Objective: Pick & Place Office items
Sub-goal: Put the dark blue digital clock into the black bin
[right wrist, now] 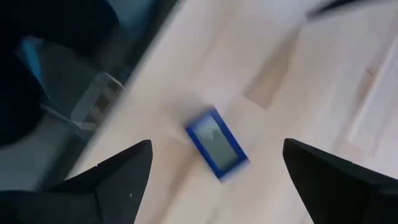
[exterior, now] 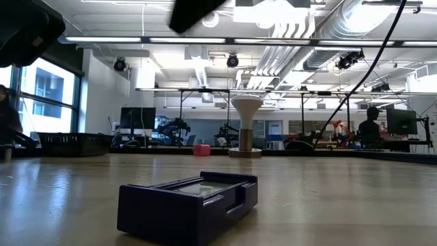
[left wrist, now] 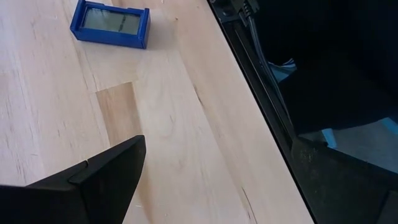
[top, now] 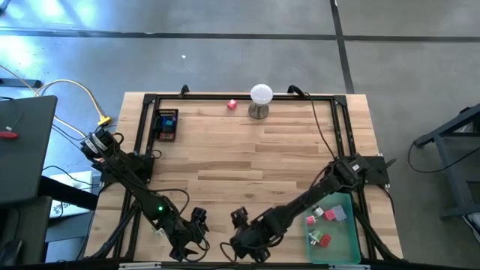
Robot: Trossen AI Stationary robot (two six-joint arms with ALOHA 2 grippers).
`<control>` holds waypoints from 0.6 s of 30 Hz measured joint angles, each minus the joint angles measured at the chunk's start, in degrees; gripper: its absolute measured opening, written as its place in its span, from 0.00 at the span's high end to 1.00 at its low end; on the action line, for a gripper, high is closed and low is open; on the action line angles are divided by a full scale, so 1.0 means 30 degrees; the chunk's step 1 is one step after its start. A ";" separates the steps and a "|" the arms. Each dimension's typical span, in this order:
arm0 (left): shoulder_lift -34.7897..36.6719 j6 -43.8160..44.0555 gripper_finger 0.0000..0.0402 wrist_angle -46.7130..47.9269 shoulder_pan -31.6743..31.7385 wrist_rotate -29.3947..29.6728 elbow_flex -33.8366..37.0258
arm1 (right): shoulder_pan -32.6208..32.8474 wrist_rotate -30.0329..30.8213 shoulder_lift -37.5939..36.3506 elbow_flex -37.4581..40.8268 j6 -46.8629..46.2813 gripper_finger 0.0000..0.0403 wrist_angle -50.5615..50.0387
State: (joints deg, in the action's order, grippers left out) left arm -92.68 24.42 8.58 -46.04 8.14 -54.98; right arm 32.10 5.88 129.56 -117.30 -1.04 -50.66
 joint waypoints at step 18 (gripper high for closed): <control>0.0000 -0.0175 0.02 0.0153 0.0000 -0.0265 0.0007 | -0.0691 -0.0786 0.0967 0.0022 0.4438 0.13 -0.0772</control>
State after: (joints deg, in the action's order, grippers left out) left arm -92.68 23.90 9.04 -46.04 7.35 -54.96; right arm 30.03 3.52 132.46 -117.23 12.27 -52.98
